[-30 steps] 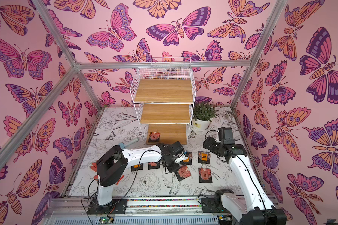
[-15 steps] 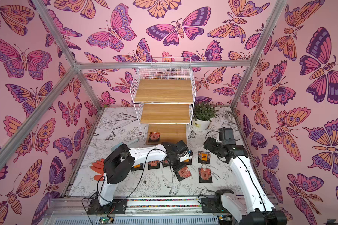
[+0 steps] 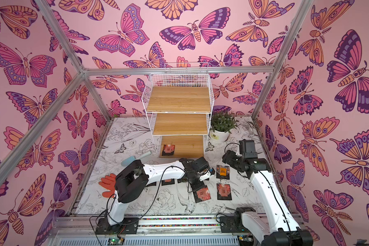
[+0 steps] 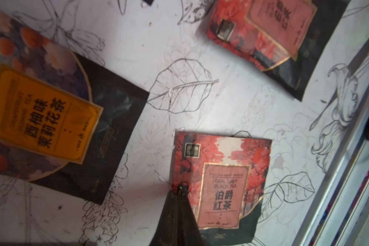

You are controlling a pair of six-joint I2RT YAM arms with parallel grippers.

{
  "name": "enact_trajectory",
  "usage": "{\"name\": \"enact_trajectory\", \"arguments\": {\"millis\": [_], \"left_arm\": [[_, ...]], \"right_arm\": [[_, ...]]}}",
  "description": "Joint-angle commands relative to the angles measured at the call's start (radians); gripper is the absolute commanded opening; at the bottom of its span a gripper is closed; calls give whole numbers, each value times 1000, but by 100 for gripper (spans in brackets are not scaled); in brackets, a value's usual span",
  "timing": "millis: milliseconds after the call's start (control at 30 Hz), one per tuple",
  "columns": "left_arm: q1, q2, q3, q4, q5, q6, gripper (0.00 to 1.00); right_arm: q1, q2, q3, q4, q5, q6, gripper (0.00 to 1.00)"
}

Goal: Remove the tea bags from the shelf
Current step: Place the tea bag at the center of the board.

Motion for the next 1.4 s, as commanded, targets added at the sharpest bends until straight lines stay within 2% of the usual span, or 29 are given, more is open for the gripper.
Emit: {"name": "enact_trajectory", "arguments": {"millis": [0,133,267,767,1033,1367], "left_arm": [[0,27,35,-7,17,8,1],[-2,31,60,-15,16,9,1],[4,-5,55,-44,-41,-18,1],[2,-165,-193,-21,-60,-114,1],[-11,-157,-246,36,-62,-140,0],[-11,-109,-193,40,-43,-137,0]], "right_arm": [[-7,-6,36,-23,0,-21,72],[-7,-7,39,-25,-1,-22,72],[-7,-3,37,-24,3,-21,72],[-8,20,0,38,-40,-1,72],[-7,29,-1,45,-40,-4,71],[-8,34,-16,52,-43,-6,71]]}}
